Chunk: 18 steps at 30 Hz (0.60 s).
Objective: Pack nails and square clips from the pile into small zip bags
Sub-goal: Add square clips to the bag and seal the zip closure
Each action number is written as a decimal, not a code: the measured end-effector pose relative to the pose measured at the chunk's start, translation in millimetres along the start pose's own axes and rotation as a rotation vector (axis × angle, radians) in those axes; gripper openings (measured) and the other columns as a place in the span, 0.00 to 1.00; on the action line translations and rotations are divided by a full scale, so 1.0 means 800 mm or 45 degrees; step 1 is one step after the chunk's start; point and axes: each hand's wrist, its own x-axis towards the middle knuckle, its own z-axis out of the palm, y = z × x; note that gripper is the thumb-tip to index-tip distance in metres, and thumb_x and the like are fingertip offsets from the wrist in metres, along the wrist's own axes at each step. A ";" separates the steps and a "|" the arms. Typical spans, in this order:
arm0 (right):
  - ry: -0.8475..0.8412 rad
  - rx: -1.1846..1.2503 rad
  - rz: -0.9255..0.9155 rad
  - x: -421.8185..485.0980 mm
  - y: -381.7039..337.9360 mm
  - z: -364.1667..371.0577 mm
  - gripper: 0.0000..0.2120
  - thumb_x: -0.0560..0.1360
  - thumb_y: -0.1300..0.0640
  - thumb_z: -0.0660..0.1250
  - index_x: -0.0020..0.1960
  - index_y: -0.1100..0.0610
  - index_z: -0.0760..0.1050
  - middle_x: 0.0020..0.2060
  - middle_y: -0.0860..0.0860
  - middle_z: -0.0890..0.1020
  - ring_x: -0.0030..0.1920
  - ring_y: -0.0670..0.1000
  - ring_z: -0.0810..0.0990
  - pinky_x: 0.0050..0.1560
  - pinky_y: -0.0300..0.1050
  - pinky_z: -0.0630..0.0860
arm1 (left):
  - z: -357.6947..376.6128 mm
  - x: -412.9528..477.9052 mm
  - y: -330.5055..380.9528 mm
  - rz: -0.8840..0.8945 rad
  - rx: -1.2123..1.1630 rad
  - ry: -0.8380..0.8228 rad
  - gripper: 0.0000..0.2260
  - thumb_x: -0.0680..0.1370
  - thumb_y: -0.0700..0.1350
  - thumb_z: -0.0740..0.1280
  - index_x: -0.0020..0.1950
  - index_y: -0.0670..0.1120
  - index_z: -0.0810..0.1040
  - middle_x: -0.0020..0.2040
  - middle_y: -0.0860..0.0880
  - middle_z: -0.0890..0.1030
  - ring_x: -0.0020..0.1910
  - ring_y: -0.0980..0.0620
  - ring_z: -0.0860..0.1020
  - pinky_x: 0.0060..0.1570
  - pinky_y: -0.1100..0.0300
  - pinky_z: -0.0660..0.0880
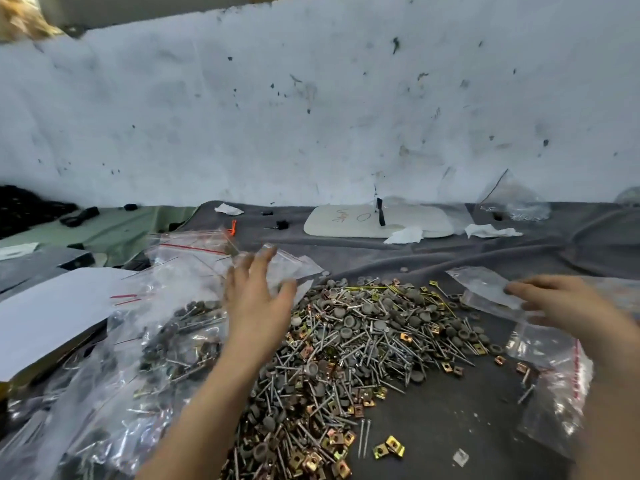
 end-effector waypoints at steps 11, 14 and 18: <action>0.103 0.073 0.300 0.054 0.080 0.068 0.17 0.78 0.56 0.66 0.63 0.64 0.73 0.45 0.56 0.81 0.41 0.54 0.80 0.47 0.52 0.78 | 0.158 -0.134 0.017 0.671 -0.054 -0.621 0.22 0.78 0.44 0.62 0.70 0.61 0.65 0.75 0.62 0.50 0.74 0.64 0.38 0.76 0.52 0.42; 0.095 0.057 0.275 0.057 0.083 0.065 0.15 0.78 0.56 0.64 0.62 0.61 0.74 0.51 0.59 0.81 0.46 0.58 0.81 0.49 0.52 0.77 | 0.164 -0.137 0.007 0.701 -0.091 -0.636 0.21 0.78 0.44 0.62 0.69 0.59 0.68 0.74 0.63 0.54 0.75 0.64 0.43 0.76 0.57 0.44; 0.350 0.090 0.075 0.044 0.061 0.045 0.09 0.76 0.55 0.68 0.52 0.58 0.82 0.43 0.56 0.83 0.43 0.57 0.80 0.50 0.51 0.75 | 0.160 -0.131 0.004 0.667 -0.264 -0.500 0.20 0.75 0.40 0.64 0.65 0.57 0.73 0.70 0.59 0.66 0.71 0.65 0.61 0.69 0.71 0.57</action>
